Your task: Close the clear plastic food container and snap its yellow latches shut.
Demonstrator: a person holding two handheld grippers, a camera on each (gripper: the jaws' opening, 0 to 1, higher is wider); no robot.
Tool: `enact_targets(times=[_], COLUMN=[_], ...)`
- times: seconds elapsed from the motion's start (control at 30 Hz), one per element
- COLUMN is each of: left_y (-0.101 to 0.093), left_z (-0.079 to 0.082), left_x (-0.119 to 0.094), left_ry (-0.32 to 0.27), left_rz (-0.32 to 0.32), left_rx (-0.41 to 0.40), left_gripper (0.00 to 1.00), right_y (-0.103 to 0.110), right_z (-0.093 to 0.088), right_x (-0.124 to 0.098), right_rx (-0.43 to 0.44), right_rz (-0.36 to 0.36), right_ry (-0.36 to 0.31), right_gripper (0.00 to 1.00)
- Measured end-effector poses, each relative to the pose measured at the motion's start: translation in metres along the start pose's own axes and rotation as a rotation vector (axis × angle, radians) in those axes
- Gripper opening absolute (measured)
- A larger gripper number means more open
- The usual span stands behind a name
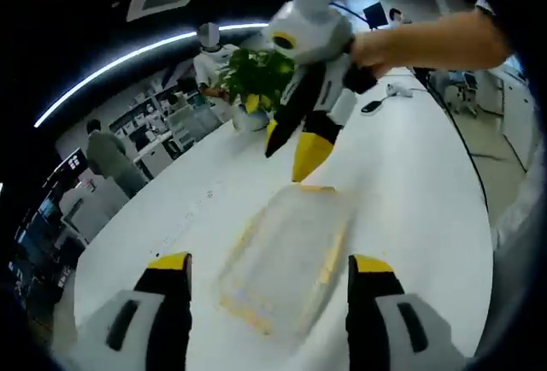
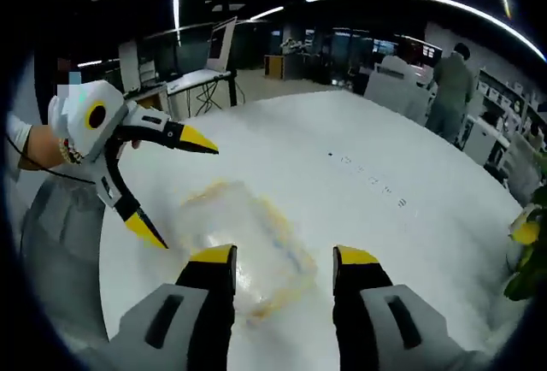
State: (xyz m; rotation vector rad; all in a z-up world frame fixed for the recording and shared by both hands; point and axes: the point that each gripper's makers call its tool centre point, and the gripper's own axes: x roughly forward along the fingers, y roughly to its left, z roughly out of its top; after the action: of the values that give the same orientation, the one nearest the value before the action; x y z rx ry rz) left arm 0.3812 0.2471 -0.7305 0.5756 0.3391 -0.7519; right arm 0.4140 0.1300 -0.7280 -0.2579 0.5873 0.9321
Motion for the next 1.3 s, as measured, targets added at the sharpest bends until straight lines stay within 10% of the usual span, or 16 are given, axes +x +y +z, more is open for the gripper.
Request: enact_targets(times=[0.27, 0.53, 0.93, 1.07, 1.3], left_y=[-0.007, -0.003, -0.02, -0.024, -0.024], left_z=[-0.063, -0.084, -0.091, -0.09, -0.091], left_x=[0.005, 0.014, 0.026, 0.028, 0.032], left_ry=[0.115, 0.121, 0.175, 0.176, 0.181], left_rz=[0.025, 0.051, -0.015, -0.039, -0.023], left_rx=[-0.157, -0.375, -0.29, -0.276, -0.282], left_gripper=[0.88, 0.86, 0.63, 0.41, 0.4], right_y=[0.014, 0.023, 0.038, 0.038, 0.038], right_z=[-0.05, -0.08, -0.084, -0.082, -0.081], right_x=[-0.002, 0.017, 0.047, 0.052, 0.055], right_rx=[0.053, 0.079, -0.024, -0.083, -0.057], right_rz=[0.008, -0.001, -0.009, -0.035, -0.028], right_ry=[0.058, 0.105, 0.109, 0.123, 0.123], right_gripper=[0.54, 0.72, 0.55, 0.49, 0.41])
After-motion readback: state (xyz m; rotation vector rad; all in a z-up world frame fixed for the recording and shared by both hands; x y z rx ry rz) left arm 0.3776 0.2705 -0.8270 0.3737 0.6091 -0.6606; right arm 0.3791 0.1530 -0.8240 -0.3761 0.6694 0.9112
